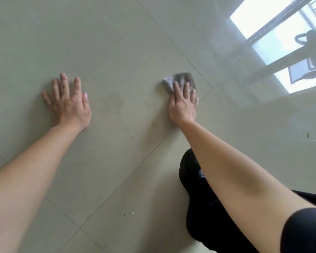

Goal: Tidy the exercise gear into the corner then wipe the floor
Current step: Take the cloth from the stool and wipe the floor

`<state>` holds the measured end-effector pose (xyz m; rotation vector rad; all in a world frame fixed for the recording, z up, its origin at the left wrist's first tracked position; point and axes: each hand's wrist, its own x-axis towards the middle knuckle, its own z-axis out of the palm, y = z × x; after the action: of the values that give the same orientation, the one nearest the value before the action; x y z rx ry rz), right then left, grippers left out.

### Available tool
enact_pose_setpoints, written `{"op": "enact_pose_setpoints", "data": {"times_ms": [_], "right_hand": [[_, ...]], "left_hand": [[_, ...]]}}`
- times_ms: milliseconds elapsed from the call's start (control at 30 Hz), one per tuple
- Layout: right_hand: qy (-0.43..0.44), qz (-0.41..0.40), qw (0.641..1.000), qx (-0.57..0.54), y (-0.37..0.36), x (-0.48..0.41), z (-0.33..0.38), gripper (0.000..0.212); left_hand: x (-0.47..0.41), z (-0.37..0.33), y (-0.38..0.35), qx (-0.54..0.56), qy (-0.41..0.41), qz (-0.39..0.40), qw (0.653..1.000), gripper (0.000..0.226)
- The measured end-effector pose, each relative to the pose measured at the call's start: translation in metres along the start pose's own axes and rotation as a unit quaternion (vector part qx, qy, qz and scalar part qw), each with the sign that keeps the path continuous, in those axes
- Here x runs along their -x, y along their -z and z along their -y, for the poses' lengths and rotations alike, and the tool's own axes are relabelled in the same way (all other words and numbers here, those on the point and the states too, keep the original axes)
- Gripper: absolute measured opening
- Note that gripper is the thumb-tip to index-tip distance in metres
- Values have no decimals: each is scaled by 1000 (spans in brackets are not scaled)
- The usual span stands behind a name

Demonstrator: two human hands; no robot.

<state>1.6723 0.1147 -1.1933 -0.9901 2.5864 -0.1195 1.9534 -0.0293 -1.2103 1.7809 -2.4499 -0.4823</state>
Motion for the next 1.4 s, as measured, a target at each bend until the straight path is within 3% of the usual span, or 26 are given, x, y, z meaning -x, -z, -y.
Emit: {"op": "enact_pose_setpoints", "data": {"times_ms": [67,100,167,233,333,400,500,567,633,733,800,867,933,1000,1133,1233,1300,1400], "right_hand": [[-182,-9,982,-43,22,-35,-26,57],[-231,-8,971,-60,29,-46,-32,57],[-250,-2,965,-77,32,-56,-22,57],[-166,-5,985,-48,18,-50,9,59],[50,4,999,2,-12,-23,72,62],[180,41,983,2,-26,-5,111,55],[368,102,923,41,-27,-1,138,48],[421,99,900,59,-19,-28,130,46],[353,53,932,56,-5,-67,110,47],[67,-9,998,7,25,-119,73,52],[-84,-6,996,-21,37,-134,69,55],[-119,-5,993,-14,30,-130,95,58],[-22,-8,1000,7,11,-112,139,58],[153,23,987,32,-12,-86,185,55],[430,107,890,108,-32,-51,237,51],[524,103,833,148,-20,-82,228,49],[460,68,874,138,-5,-124,209,50],[192,-2,978,82,24,-182,168,51]], "left_hand": [[1,4,1,-1,-4,5,1000,59],[2,6,2,0,-7,6,1000,62],[2,9,5,4,-11,4,1000,65],[1,13,7,4,-10,-5,1000,65],[-3,21,9,-7,15,-21,1000,59],[-10,29,10,-15,35,-27,999,54],[-18,37,14,-17,56,-33,998,53],[-22,39,16,-10,71,-33,997,53],[-24,42,16,-10,70,-32,997,54],[-25,47,17,-26,49,-28,998,56],[-26,48,19,-30,47,-31,998,59],[-27,48,22,-30,48,-46,997,57],[-30,47,24,-31,42,-69,996,52],[-33,48,25,-32,39,-92,994,46],[-40,52,26,-31,83,-124,988,43],[-48,56,26,-27,116,-92,989,49],[-55,57,27,-29,121,-72,990,52],[-70,56,32,-35,125,-46,990,57]]}}
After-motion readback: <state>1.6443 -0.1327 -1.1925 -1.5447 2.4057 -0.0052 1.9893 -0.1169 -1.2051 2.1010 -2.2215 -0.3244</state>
